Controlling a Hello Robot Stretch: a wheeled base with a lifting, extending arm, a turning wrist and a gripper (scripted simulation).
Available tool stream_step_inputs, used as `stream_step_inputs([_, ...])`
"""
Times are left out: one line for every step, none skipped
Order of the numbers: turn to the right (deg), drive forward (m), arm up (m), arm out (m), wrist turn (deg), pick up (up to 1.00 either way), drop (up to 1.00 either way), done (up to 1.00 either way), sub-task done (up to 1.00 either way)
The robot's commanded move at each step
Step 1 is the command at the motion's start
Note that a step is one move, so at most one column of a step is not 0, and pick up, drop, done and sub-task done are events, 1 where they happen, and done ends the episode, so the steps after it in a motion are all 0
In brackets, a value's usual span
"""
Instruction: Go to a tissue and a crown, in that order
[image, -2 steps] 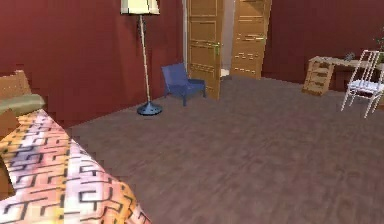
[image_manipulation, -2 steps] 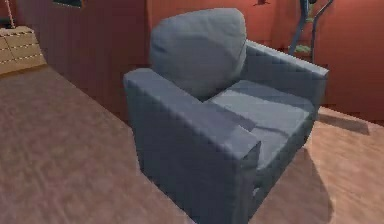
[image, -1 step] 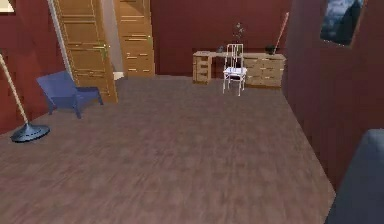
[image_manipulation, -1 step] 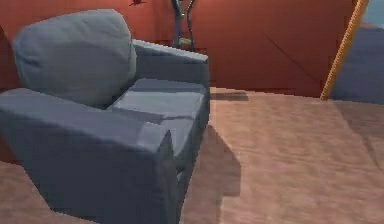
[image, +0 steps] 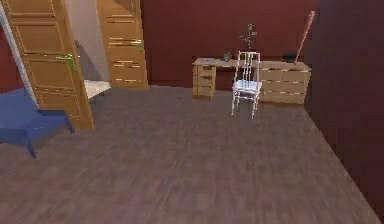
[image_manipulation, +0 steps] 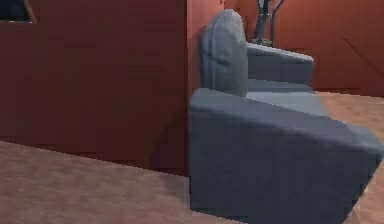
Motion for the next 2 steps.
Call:
stream_step_inputs([0.0, 1.00, 0.00, 0.00, 0.0, 0.00, 0.00, 0.00, 0.00])
stream_step_inputs([0.0, 1.00, 0.00, 0.00, 0.0, 0.00, 0.00, 0.00, 0.00])
